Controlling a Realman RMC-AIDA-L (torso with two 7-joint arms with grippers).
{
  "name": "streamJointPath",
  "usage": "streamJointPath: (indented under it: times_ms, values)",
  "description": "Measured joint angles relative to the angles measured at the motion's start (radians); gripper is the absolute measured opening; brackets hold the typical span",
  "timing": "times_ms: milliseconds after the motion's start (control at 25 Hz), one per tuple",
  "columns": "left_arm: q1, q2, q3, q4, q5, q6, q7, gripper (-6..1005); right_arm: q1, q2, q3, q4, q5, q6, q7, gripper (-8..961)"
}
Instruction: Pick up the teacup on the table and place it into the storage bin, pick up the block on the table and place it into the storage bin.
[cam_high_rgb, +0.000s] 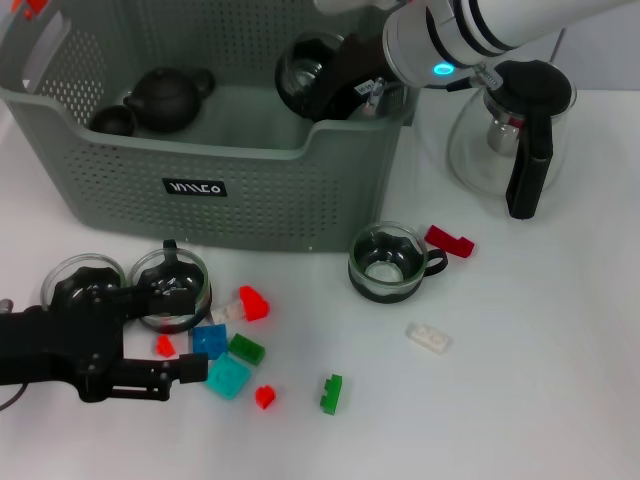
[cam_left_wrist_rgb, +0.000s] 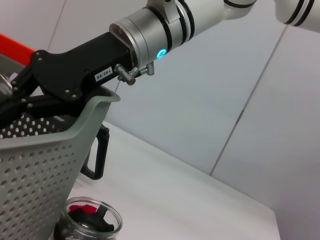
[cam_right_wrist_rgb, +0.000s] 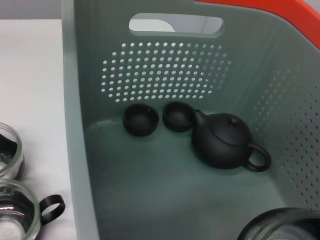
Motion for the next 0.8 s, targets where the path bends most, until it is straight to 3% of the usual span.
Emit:
streamJointPath:
  times_ms: [800]
  values:
    - [-0.002, 0.004, -0.002, 0.012, 0.0, -0.003, 0.0, 904, -0.009, 0.003, -0.001, -0.002, -0.002, 0.012, 0.002, 51]
